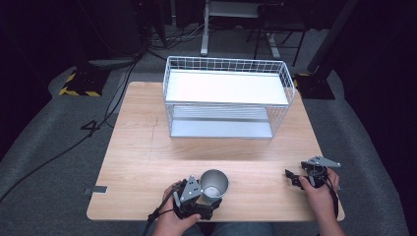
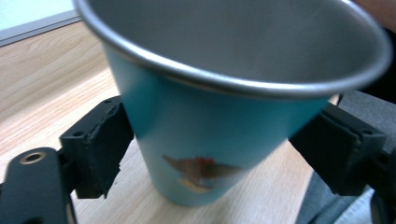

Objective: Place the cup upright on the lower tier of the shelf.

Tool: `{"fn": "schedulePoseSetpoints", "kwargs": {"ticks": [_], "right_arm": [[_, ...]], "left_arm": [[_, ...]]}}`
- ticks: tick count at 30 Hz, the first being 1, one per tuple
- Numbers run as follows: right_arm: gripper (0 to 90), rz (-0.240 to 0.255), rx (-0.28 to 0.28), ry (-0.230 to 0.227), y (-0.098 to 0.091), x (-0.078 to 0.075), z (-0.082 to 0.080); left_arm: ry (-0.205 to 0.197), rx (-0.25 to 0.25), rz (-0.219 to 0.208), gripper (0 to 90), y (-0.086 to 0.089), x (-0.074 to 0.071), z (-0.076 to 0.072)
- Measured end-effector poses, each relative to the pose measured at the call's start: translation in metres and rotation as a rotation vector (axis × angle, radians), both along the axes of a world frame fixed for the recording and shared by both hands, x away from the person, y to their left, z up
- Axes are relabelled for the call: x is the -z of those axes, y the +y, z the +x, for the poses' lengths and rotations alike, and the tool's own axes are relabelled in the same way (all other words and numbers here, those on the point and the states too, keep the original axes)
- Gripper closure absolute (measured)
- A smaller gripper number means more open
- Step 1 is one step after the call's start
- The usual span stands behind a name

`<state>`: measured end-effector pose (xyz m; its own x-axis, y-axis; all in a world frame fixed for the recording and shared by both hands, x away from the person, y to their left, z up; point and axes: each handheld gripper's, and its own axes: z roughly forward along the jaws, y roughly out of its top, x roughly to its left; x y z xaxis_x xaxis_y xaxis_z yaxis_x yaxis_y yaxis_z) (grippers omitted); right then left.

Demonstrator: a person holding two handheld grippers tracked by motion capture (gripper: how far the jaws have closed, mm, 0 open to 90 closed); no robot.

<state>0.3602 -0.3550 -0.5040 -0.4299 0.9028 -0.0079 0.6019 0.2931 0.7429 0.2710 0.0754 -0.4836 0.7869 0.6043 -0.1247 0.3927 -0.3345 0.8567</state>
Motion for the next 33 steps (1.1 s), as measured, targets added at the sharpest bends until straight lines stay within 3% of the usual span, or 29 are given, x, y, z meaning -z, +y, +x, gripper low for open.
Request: {"fn": "schedulePoseSetpoints", "kwargs": {"ticks": [9,19,25,33], "right_arm": [[20.7,0.000,0.000,0.000,0.000,0.000,0.000],[20.7,0.000,0.000,0.000,0.000,0.000,0.000],[20.7,0.000,0.000,0.000,0.000,0.000,0.000],[20.7,0.000,0.001,0.000,0.000,0.000,0.000]], "left_arm": [[-0.032,-0.023,0.006,18.1,-0.006,0.005,0.002],[-0.026,-0.022,0.016,18.7,-0.006,0.004,0.002],[-0.015,-0.023,0.030,18.8,-0.005,0.000,0.002],[-0.025,-0.028,0.010,18.8,-0.002,-0.013,0.007]]}}
